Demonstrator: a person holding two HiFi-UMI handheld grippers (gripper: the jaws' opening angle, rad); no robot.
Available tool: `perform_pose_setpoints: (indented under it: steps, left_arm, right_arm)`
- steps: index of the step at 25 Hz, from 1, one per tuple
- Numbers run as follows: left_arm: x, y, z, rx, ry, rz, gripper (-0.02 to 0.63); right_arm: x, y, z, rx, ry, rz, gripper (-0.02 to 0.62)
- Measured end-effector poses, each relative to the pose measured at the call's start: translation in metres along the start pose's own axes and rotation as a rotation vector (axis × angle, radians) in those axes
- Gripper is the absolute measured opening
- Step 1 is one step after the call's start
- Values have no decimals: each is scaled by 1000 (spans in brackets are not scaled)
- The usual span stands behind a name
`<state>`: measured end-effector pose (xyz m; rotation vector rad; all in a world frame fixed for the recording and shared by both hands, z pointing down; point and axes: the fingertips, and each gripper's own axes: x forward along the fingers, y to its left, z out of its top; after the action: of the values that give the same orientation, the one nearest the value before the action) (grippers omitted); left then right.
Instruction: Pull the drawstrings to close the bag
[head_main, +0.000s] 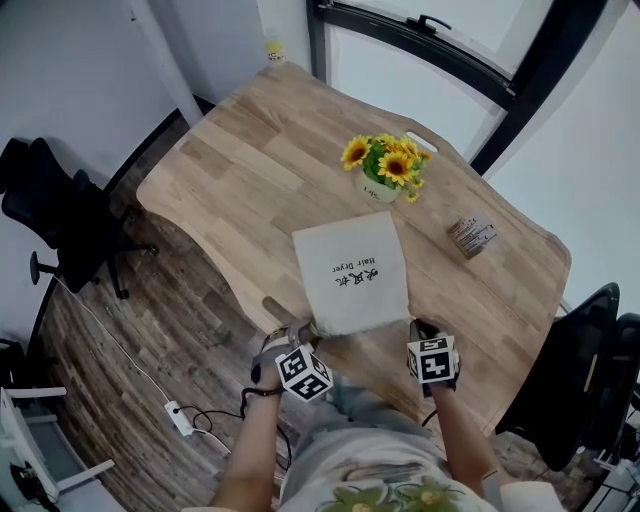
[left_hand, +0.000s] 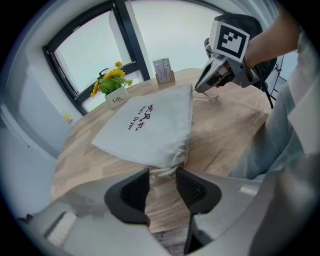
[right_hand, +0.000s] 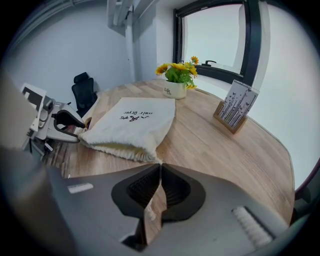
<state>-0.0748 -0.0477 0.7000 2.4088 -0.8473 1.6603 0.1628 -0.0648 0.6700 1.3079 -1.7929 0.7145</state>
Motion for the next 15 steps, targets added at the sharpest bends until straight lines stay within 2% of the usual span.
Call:
perform_pose_setpoints:
  steps: [3,6,8,11,15]
  left_arm:
    - [-1,1,2,17,-10,2,145]
    - [-11,3,6,-34,-53,-5,28]
    - [-19,5,10,-69,-84,-11,28]
    - [-29,16,11,-86,-104,30,28]
    - [-32,33,1,-95,-70,103,46]
  right_arm:
    - [-1,0,-1,3,4,0,17]
    - [0,1,-2,4,0,3,17]
    - [0,-2,-2,12,-8,-2,17]
    - [-5,-6,4,31,-45,-15,17]
    - [-9,-6,10,52,-76,-15,17]
